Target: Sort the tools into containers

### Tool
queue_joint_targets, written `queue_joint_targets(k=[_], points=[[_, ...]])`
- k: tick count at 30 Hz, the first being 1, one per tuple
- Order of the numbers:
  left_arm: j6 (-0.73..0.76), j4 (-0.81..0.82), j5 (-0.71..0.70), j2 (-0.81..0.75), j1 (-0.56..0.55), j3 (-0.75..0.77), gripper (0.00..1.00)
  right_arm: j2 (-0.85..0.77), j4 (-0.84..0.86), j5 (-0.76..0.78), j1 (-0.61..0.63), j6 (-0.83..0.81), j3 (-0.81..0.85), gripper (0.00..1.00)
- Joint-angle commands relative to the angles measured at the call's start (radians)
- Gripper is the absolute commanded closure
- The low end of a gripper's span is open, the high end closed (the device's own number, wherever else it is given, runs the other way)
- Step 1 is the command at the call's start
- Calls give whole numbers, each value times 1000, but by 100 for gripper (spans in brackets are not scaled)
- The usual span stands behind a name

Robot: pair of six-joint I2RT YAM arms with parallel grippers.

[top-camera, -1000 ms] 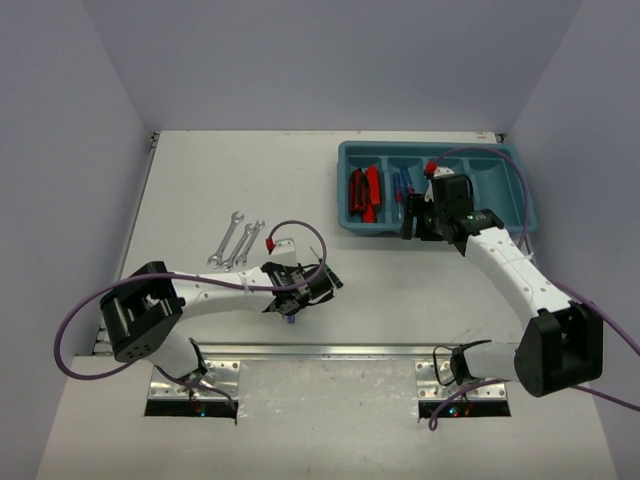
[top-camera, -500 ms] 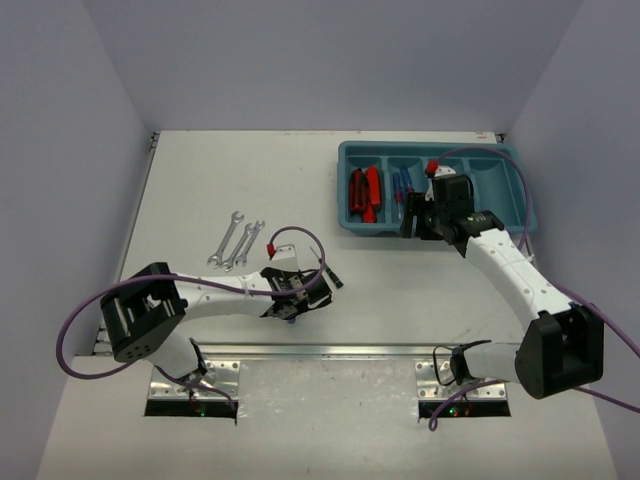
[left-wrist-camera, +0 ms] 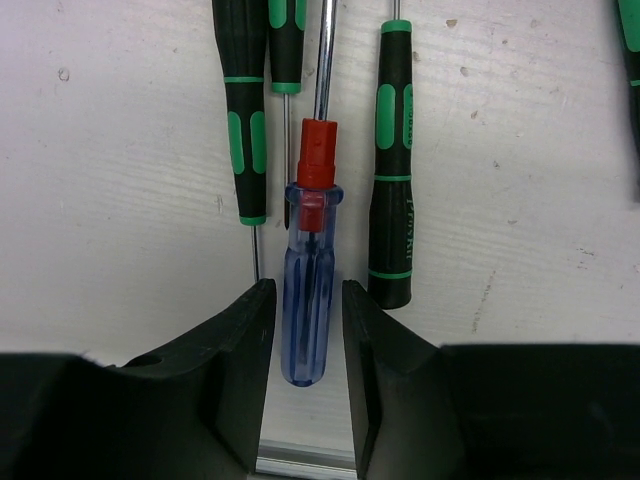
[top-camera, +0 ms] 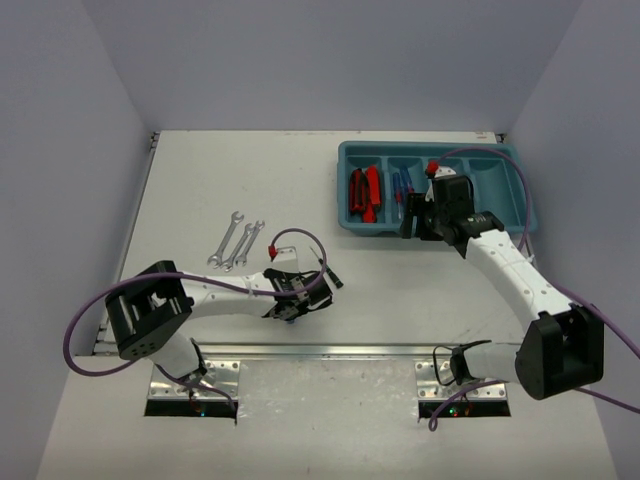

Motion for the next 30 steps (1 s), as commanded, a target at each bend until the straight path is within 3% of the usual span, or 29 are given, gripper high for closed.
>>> queue_joint_targets(k=[1,7,14,18,19,21,22,26,30], points=[[13,38,1,5,-10,-25,73,-28,49,-5,-2,11,-5,27],[19,53,11,14,-10,-39,77,-28,61,-33,-3,19,-10,27],[21,35,5,-41,-20,-42,98,-32,66,-55,-2,25,-14,27],[36,15,-12,-124,-43,-23,100,-43,76,-93,-2,33,-18,26],[43,12,-23,-156,-52,-12,100,-47,87,-150,-2,39,-22,24],[60,11,-64,-199,-89,-2,100,-66,122,-223,-2,67,-43,5],[61,10,-83,-227,-104,-3,100,-75,162,-266,-2,92,-58,1],[111,60,-143,-351,-137,-41,100,-97,469,-755,6,275,-169,1],[261,283,-93,-522,-157,-152,100,-78,636,-828,165,371,-207,2]])
